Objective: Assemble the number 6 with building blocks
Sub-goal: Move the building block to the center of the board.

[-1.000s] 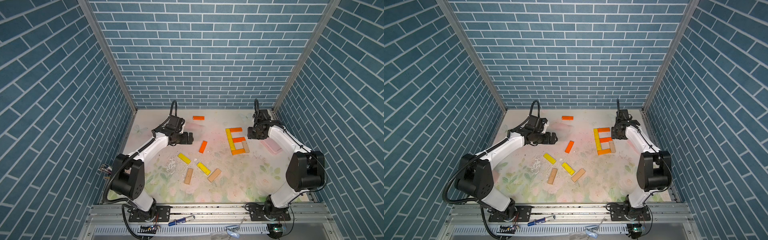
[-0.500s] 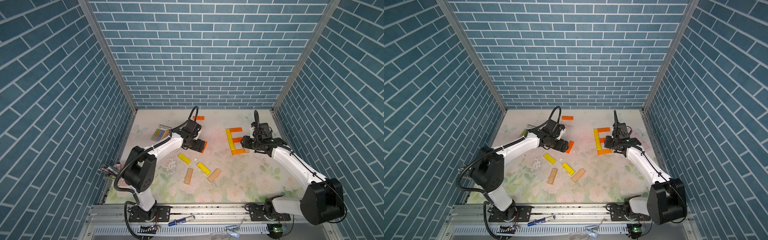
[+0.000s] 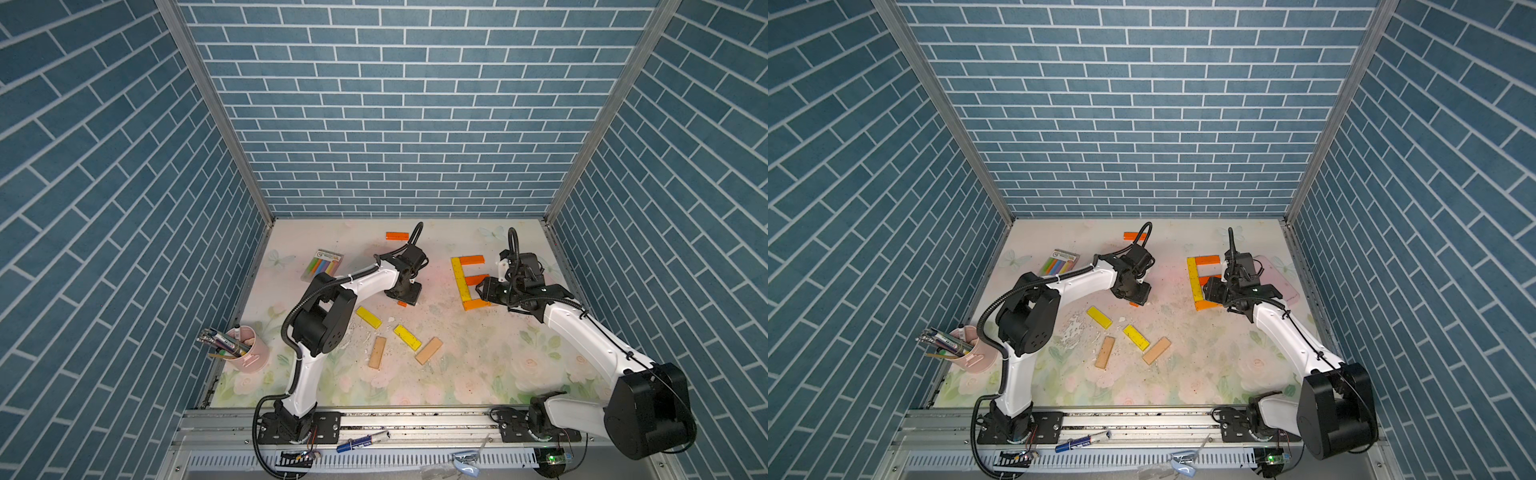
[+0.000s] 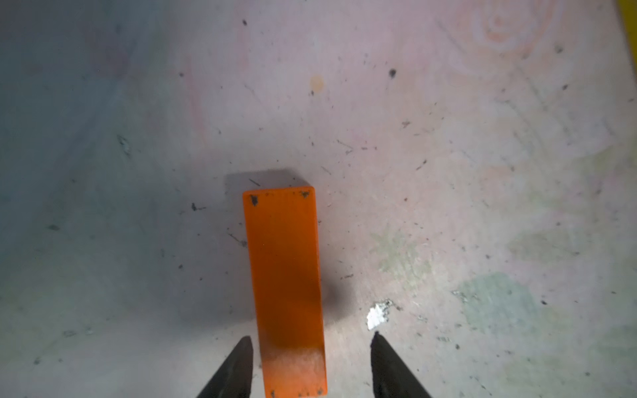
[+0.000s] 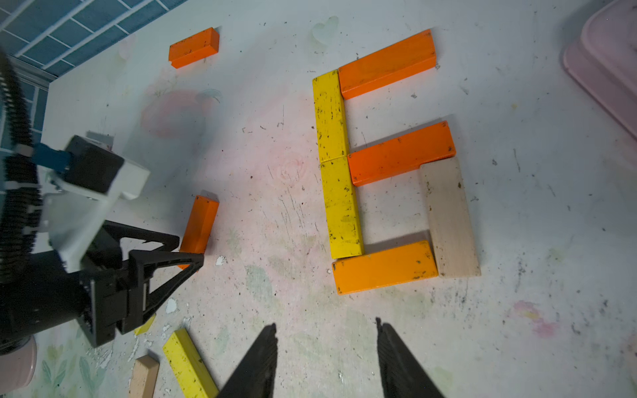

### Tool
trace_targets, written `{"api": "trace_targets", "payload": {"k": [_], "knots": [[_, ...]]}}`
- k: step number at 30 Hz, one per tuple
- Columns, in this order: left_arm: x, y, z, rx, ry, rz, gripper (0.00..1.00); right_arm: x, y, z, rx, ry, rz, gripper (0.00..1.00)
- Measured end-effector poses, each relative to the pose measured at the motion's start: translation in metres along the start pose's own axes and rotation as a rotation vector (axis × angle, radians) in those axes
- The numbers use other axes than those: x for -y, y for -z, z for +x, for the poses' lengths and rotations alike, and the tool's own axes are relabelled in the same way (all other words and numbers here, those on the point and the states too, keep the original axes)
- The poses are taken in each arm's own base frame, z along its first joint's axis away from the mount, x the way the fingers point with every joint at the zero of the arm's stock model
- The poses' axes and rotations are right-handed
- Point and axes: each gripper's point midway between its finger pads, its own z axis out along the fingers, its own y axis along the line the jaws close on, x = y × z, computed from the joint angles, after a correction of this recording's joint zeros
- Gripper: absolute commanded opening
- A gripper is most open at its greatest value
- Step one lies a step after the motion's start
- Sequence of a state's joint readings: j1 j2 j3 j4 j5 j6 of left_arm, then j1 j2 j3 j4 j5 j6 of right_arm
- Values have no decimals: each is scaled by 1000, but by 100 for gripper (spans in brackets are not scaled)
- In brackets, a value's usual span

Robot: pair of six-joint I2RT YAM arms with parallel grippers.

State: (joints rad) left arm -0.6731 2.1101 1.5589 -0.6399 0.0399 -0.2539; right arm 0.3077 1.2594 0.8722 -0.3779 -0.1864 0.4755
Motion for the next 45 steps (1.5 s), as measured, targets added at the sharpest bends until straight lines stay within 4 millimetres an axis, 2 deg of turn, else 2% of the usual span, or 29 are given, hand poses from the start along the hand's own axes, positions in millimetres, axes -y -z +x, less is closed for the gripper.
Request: {"api": "trace_targets", "payload": {"k": [5,10,24,45], "knots": [[-4,-7,-1,-11,8,-35,35,-2,1,-2,2,2,-6,48],[-11,-9,-3,-10,18,-58,32,-6,3,-7,12,6,-13,48],[-55,-8,-9,-6,124,-102,32,-8,-13,2,-39,17,-4,47],[-76,-6,-9,29,337,-103,33,-35,-31,18,-95,83,-43,47]]}}
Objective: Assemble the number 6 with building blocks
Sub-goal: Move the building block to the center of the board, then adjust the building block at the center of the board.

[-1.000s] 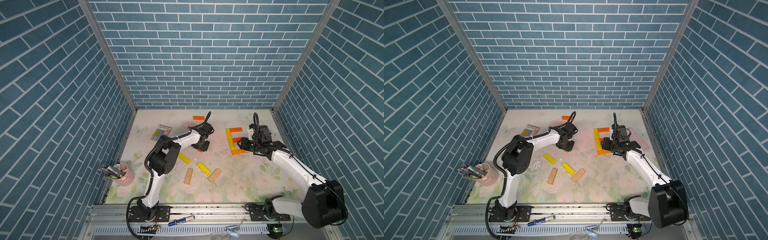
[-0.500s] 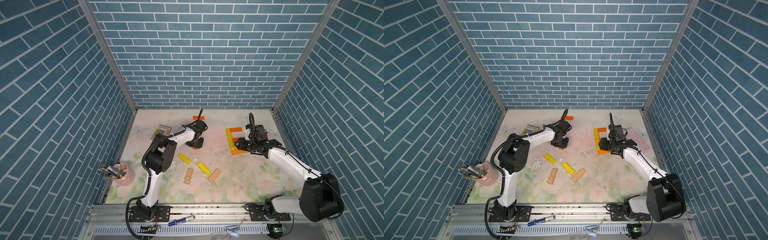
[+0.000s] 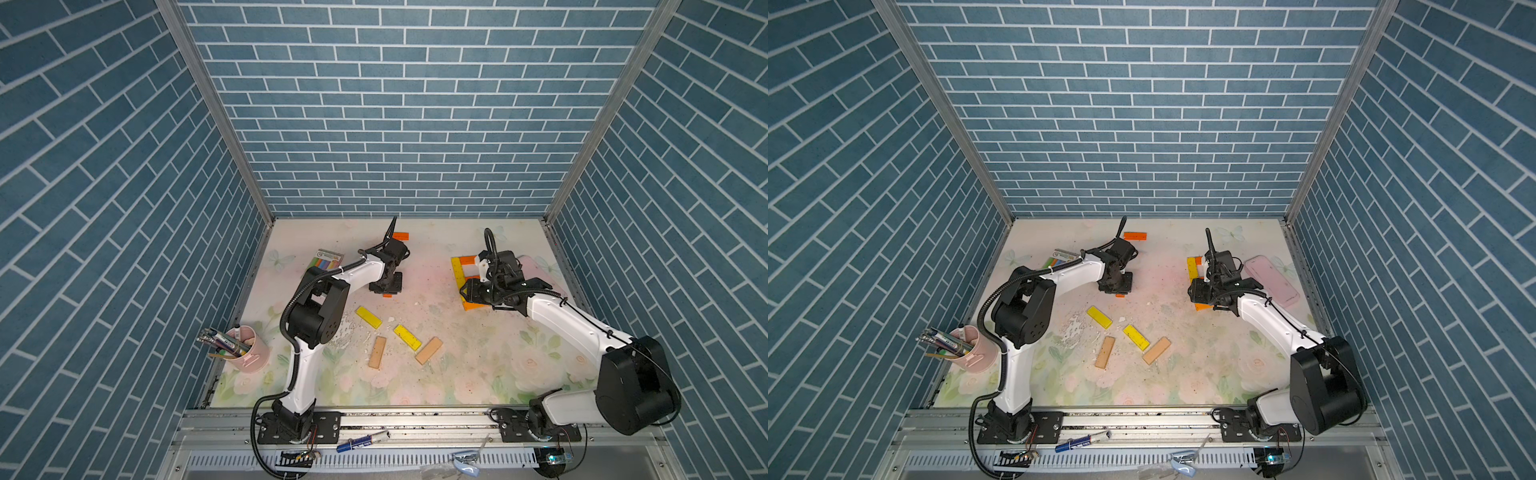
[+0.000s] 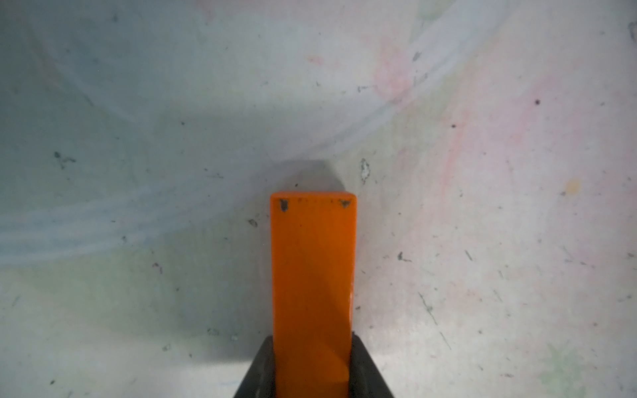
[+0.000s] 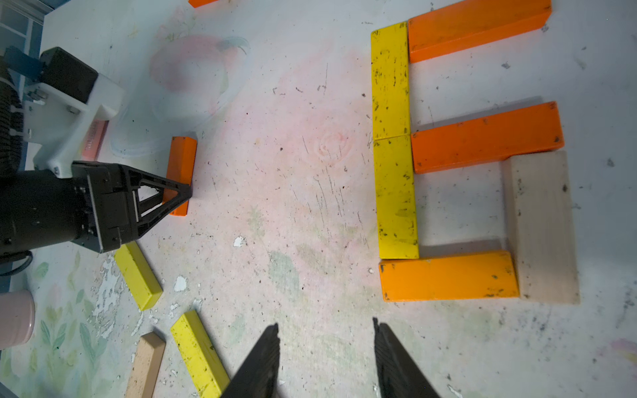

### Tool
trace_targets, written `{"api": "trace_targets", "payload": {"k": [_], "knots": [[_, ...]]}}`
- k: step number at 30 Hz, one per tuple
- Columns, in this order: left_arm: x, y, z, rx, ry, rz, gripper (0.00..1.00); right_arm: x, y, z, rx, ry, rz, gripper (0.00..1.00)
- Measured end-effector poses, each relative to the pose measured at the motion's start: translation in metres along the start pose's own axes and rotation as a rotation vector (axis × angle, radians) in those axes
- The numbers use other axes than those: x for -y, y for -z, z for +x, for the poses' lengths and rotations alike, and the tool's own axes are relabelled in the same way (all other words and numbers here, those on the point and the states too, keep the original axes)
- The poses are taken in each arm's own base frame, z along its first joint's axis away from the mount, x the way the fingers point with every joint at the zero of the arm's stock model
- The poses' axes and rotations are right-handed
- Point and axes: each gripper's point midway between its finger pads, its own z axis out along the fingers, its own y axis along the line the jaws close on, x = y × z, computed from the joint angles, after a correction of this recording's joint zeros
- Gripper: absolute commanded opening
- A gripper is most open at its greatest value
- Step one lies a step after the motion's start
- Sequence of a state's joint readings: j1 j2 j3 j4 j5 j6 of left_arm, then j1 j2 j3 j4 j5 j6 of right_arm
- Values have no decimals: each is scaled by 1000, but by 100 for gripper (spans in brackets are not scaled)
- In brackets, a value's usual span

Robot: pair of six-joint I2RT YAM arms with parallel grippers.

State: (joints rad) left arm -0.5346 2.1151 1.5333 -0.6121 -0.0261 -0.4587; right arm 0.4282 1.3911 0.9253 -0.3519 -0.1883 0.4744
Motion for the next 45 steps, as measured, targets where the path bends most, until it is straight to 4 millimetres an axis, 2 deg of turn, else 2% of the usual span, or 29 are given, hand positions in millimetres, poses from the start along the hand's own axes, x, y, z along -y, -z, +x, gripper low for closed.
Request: {"api": "trace_targets", "payload": {"k": [5,7,12,14,17,18,20,23,25,27,30,35,40,45], "knots": [[0,0,-2,-2,6,3,33,-4,-4,-3,-2,5,-4,47],[0,-1,-4,2,9,5,36,-5,-5,-5,1,9,-7,47],[-3,0,-6,3,15,-1,53,-7,-5,-6,3,11,-9,47],[-6,3,-6,2,4,-13,70,-7,-5,-7,4,14,-9,47],[-10,18,-13,27,-2,-22,75,-7,-6,-9,6,19,-6,47],[-10,26,-18,46,-5,-18,71,-7,-6,-11,9,20,-5,47],[-7,48,-39,117,-12,4,52,-8,-6,-14,20,24,-5,47],[5,81,-81,242,-42,52,31,-9,-6,-17,31,26,-5,45],[16,95,-111,319,-70,82,21,-10,-6,-20,44,28,-9,43],[24,99,-137,373,-94,103,13,-11,-6,-24,62,31,-15,42],[31,83,-168,416,-115,127,0,-14,-5,-31,90,37,-22,40],[25,29,-194,401,-98,157,0,-17,-5,-42,135,44,-31,37],[4,-11,-215,411,22,196,0,-16,-20,-45,141,45,-37,37],[-25,-24,-240,466,182,232,0,-11,-41,-37,103,36,-36,36]]}}
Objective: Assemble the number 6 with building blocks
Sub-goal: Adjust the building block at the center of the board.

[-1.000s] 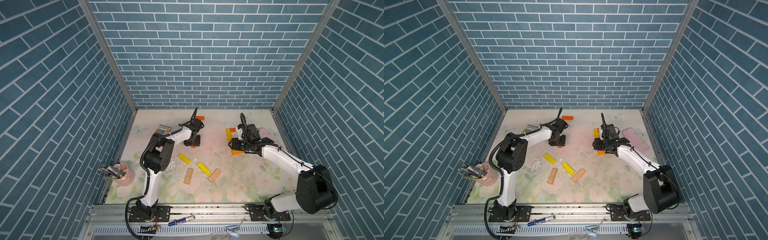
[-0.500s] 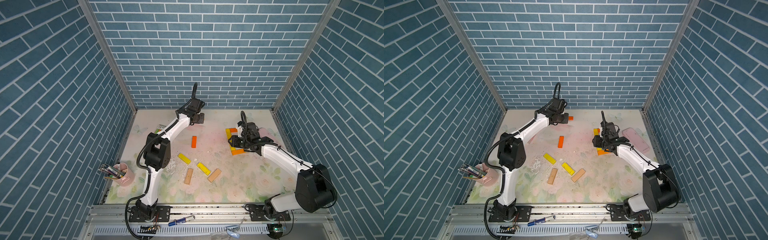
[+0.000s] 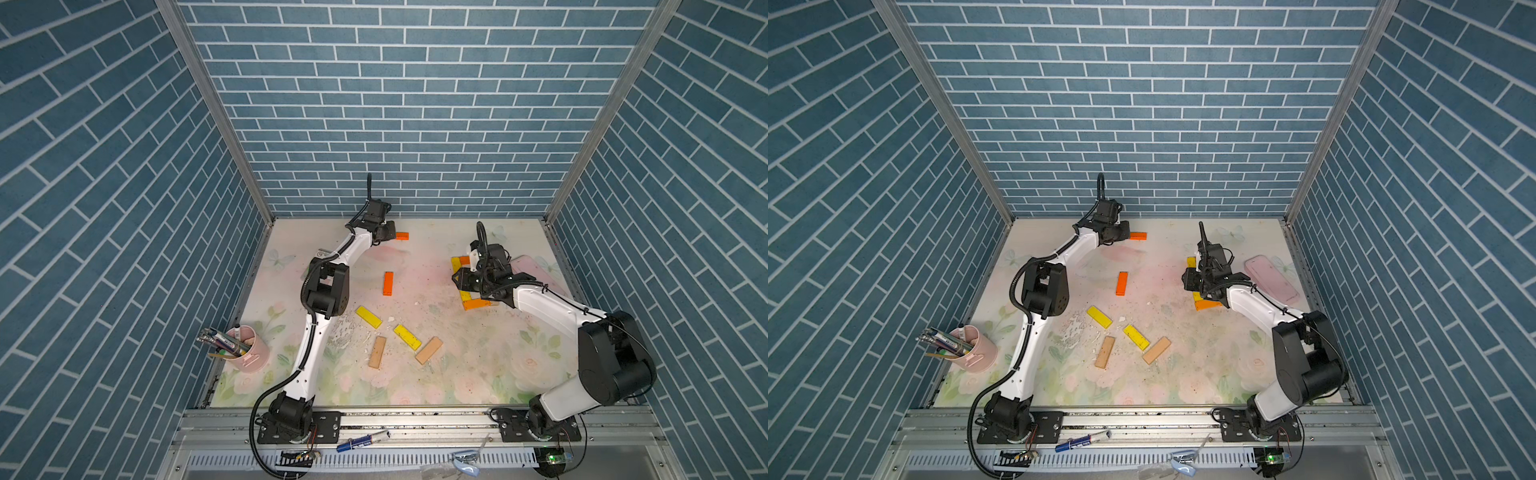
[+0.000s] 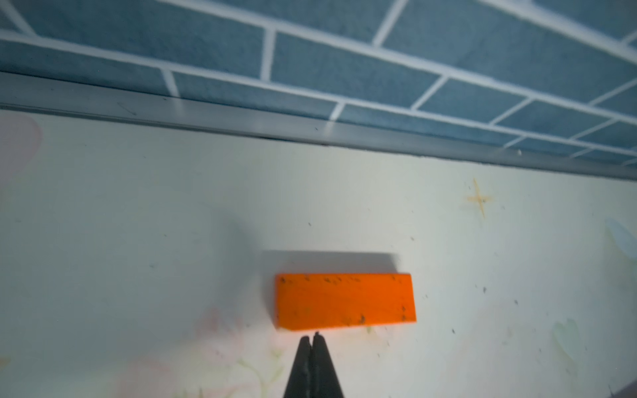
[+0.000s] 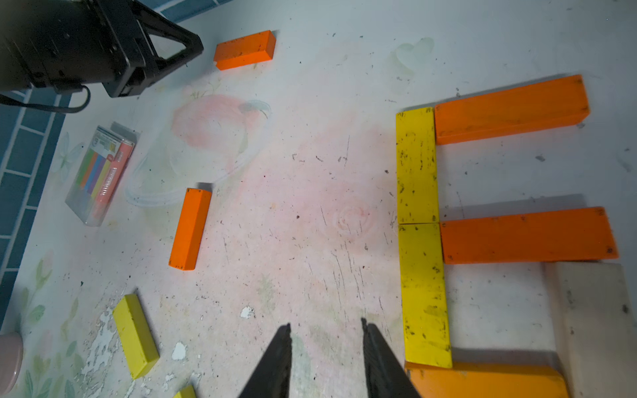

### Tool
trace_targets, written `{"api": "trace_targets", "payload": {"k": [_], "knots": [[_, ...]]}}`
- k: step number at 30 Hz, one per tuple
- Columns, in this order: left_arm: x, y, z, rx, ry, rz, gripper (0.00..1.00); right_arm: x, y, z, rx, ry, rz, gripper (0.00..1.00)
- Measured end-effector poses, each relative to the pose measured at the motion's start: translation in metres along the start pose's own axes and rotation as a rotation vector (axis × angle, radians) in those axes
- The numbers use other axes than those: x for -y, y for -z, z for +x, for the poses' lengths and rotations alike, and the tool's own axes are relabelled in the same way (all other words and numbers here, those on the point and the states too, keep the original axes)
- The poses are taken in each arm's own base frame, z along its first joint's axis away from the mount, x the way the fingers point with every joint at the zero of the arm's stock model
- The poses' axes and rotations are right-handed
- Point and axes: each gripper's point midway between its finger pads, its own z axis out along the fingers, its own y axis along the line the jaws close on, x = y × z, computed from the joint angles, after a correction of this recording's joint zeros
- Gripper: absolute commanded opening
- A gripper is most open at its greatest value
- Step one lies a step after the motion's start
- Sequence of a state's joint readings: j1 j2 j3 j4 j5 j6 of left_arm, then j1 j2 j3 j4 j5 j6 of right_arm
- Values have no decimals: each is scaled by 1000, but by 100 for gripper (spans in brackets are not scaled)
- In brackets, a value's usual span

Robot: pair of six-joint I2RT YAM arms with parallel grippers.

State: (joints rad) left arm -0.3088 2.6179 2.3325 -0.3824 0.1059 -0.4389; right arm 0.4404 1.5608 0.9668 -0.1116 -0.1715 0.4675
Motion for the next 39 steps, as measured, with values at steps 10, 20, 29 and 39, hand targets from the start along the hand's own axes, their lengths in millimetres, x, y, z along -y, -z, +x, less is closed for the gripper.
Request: {"api": "trace_targets", "payload": {"k": [10,20,29,39], "knots": [[-36,-39,-25,96,329,99,2,2,-12,4,-9,-1,-8,36],[-17,-58,-15,67,449,200,2,5,-15,9,-17,-2,-4,36],[20,-52,13,-51,397,282,2,5,-15,10,-19,-2,-3,36],[64,-18,62,-236,172,300,10,6,-1,10,-10,20,12,37]]}}
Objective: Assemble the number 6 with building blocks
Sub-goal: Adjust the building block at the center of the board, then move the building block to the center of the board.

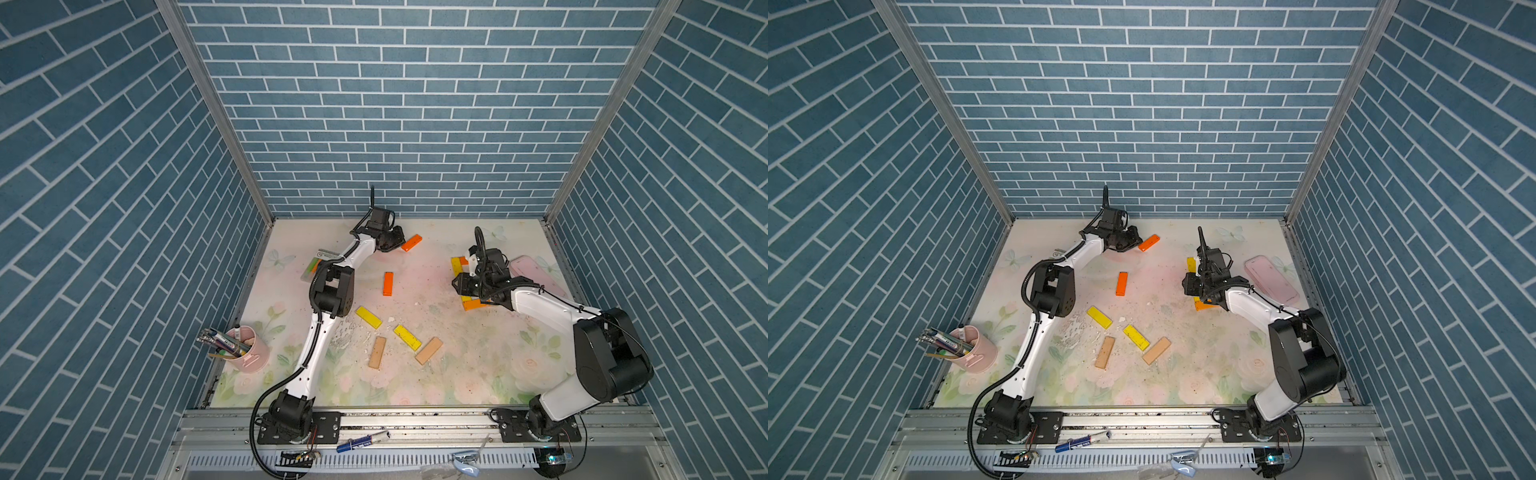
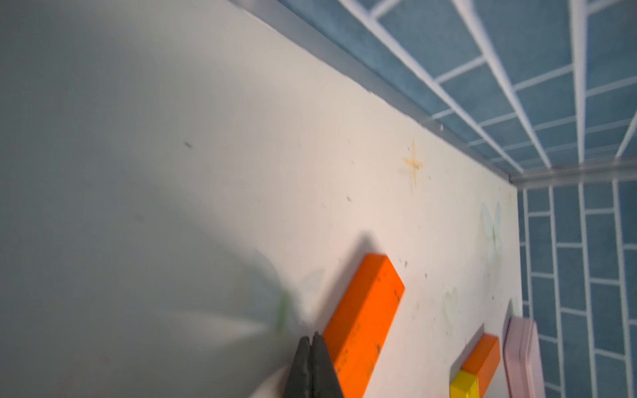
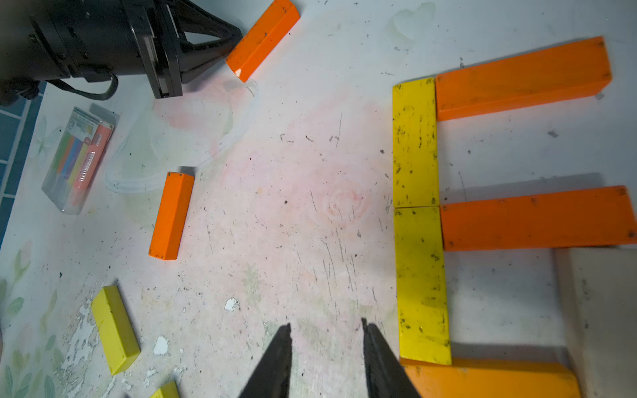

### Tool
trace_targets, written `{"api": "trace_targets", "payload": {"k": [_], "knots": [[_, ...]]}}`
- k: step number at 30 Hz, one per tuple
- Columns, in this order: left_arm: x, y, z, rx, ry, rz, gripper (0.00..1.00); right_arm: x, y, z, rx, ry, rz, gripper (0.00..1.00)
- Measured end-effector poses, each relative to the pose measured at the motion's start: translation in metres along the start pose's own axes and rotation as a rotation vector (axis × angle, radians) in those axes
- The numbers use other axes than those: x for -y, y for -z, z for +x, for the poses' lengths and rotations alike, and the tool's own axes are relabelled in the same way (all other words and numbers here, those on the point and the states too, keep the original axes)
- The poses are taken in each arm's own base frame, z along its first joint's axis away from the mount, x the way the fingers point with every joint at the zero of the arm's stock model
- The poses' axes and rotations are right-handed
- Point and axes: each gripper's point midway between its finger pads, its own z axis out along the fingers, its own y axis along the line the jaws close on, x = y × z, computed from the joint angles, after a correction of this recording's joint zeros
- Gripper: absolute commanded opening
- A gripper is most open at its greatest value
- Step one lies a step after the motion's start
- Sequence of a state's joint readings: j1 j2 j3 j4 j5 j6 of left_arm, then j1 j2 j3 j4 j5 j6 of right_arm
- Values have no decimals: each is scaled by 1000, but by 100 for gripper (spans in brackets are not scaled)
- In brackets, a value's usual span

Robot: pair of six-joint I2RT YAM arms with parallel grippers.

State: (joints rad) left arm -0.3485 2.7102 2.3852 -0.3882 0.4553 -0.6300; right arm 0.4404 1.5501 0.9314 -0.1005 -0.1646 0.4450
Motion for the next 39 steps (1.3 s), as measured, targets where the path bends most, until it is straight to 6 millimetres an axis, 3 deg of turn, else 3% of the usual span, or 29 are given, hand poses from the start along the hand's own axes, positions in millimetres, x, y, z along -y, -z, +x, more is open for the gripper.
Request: {"api": "trace_targets", "payload": {"k": [4,7,9,12,16,24,33,39], "knots": [[23,9,18,-54,-113,-2,14,-1,9,-5,21,12,5,37],[34,23,28,-65,-181,-28,28,-1,13,-5,21,21,13,37],[38,35,27,-51,-223,-58,30,0,14,-4,17,28,18,37],[48,54,16,1,-277,-100,52,2,17,-4,17,34,27,37],[58,66,3,72,-383,-171,63,1,23,-7,32,36,34,37],[70,48,12,85,-565,-280,73,-1,35,-13,66,49,32,38],[30,13,23,26,-560,-352,75,4,35,-7,55,54,50,38],[12,2,37,-34,-552,-376,69,6,38,-8,67,56,64,38]]}}
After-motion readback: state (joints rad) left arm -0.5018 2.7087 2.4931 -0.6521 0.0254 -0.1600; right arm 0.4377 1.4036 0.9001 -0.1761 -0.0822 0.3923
